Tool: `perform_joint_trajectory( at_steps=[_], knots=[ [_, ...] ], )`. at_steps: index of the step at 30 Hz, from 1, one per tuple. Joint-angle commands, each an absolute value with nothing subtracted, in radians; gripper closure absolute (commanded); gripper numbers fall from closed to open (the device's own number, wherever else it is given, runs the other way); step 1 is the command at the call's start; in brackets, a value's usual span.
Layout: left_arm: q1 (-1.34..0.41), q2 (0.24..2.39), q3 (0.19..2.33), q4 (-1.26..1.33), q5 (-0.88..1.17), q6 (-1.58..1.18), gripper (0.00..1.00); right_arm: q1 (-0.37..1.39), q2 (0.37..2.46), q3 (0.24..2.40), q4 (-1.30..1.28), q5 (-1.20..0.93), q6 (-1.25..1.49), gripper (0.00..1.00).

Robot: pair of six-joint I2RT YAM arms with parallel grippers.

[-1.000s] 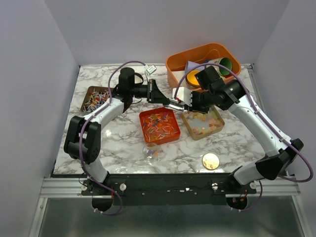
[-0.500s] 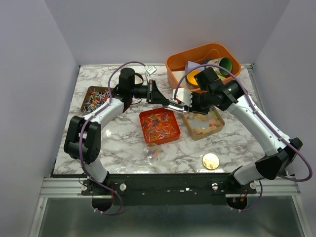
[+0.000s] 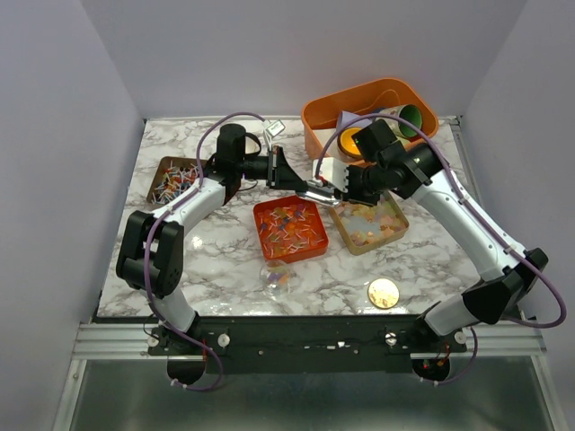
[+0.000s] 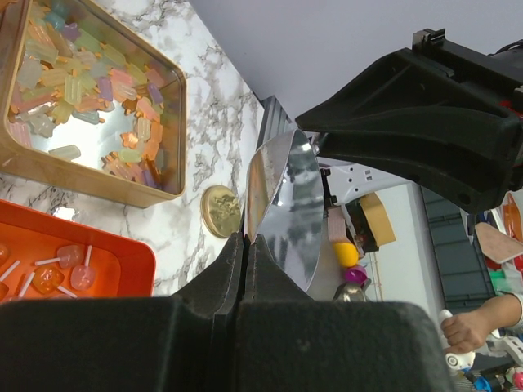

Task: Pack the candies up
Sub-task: Adjust the spatula, then scoop the fake candies from the storage box.

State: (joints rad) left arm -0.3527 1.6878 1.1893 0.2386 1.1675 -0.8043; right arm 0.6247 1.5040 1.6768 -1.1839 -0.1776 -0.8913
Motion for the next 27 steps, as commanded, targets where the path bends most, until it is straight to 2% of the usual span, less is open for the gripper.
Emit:
perform_joint_trajectory(
  at_steps=[1,6,9,10,12,13,16,19,22,23,27],
  knots=[
    [-0.345,1.68,1.221,0.233,1.163,-0.795,1.0,0.624,1.523,1.684,-1.209,-0.201,-0.894,0.68],
    [-0.344,1.686,1.224,0.235,1.161,-0.796,1.0,0.624,1.537,1.701,-1.213,-0.199,-0.896,0.73],
    [-0.344,1.69,1.229,0.238,1.163,-0.799,1.0,0.624,1.545,1.704,-1.223,-0.195,-0.903,0.83],
    [-0.344,1.692,1.23,0.238,1.161,-0.799,1.0,0.624,1.548,1.703,-1.229,-0.19,-0.91,0.91],
    [-0.339,1.689,1.233,0.23,1.157,-0.798,1.0,0.624,1.545,1.701,-1.232,-0.178,-0.928,0.99],
    [-0.334,1.687,1.247,0.206,1.12,-0.786,0.91,0.624,1.54,1.701,-1.223,-0.167,-0.943,0.99],
    [-0.279,1.648,1.284,0.051,1.021,-0.691,0.46,0.624,1.522,1.707,-1.2,-0.141,-1.021,0.99],
    [-0.181,1.583,1.29,-0.165,0.899,-0.617,0.32,0.626,1.546,1.738,-1.207,-0.109,-1.144,0.99],
    [-0.069,1.51,1.196,-0.328,0.683,-0.632,0.23,0.627,1.613,1.793,-1.238,-0.074,-1.262,0.99],
    [-0.04,1.465,1.16,-0.369,0.593,-0.637,0.22,0.63,1.667,1.843,-1.247,-0.036,-1.296,0.99],
    [-0.009,1.349,1.0,-0.445,0.447,-0.63,0.23,0.656,1.811,1.936,-1.235,0.121,-1.478,0.99]
  ],
)
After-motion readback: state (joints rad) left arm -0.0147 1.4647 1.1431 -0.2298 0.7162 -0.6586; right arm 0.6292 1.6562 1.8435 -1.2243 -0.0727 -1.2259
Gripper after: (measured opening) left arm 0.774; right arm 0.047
